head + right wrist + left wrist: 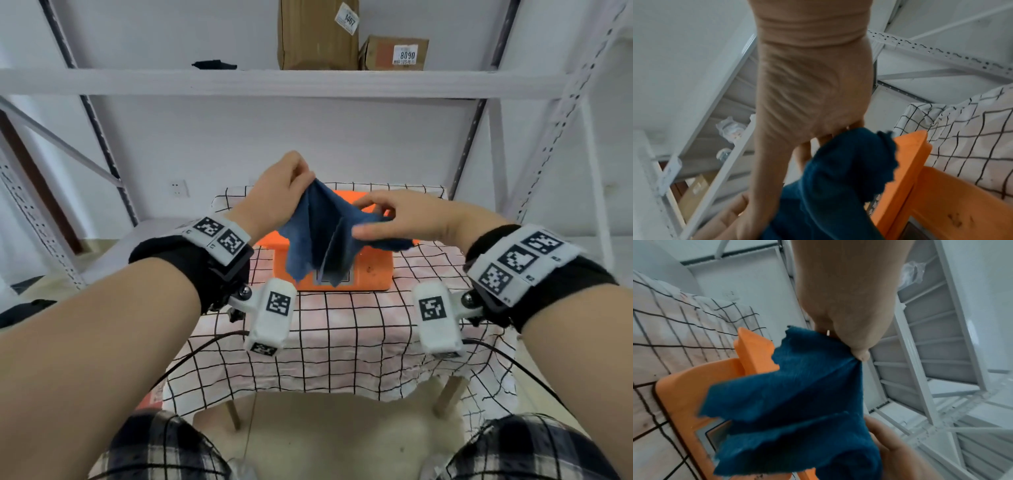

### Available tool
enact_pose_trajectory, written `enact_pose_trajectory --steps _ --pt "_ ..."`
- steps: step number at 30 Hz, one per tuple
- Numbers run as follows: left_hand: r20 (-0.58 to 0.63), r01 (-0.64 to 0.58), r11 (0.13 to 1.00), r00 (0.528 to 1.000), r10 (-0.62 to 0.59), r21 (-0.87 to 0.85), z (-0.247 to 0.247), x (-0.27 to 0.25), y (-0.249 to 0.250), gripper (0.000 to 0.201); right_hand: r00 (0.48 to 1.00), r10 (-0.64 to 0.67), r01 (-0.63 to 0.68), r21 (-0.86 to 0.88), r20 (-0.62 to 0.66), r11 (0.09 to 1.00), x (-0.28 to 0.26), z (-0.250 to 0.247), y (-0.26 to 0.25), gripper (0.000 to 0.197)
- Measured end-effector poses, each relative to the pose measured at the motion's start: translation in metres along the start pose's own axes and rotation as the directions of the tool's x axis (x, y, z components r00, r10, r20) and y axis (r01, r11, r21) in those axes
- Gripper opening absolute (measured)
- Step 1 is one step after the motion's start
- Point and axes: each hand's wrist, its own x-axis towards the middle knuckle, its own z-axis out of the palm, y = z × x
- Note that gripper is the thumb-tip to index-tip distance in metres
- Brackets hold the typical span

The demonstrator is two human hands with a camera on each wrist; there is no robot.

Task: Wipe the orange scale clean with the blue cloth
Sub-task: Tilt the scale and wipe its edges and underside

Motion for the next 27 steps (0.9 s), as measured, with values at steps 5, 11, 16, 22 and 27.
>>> enact_pose_trajectory --steps 5,11,16,22,27 --pt "0.157 -0.182 0.983 0.972 0.176 0.024 -0.002 -0.003 0.021 0.012 0.984 0.004 -0.015 -0.059 -0.178 0.998 0.004 0.008 -0.007 0.051" --pt "0.273 -0.197 0.979 0.945 0.179 0.042 -0.013 0.0 0.027 0.011 0.996 -0.072 0.08 0.148 -0.059 0.986 0.011 0.029 -0.002 0.018" --pt "0.292 -0.196 0.963 0.946 0.137 0.183 -0.028 0.002 0.017 0.036 0.954 -0.062 0.134 0.235 -0.293 0.963 0.018 0.027 0.008 0.013" --pt "0.277 -0.139 0.945 0.959 0.054 0.296 -0.033 0.006 0.015 0.028 0.881 -0.097 0.141 0.061 -0.463 0.988 0.023 0.013 0.004 0.008" --pt "0.317 -0.153 0.951 0.946 0.063 0.267 -0.036 0.01 0.018 0.031 0.803 -0.132 0.204 0.06 -0.581 0.977 0.024 0.01 0.001 0.017"
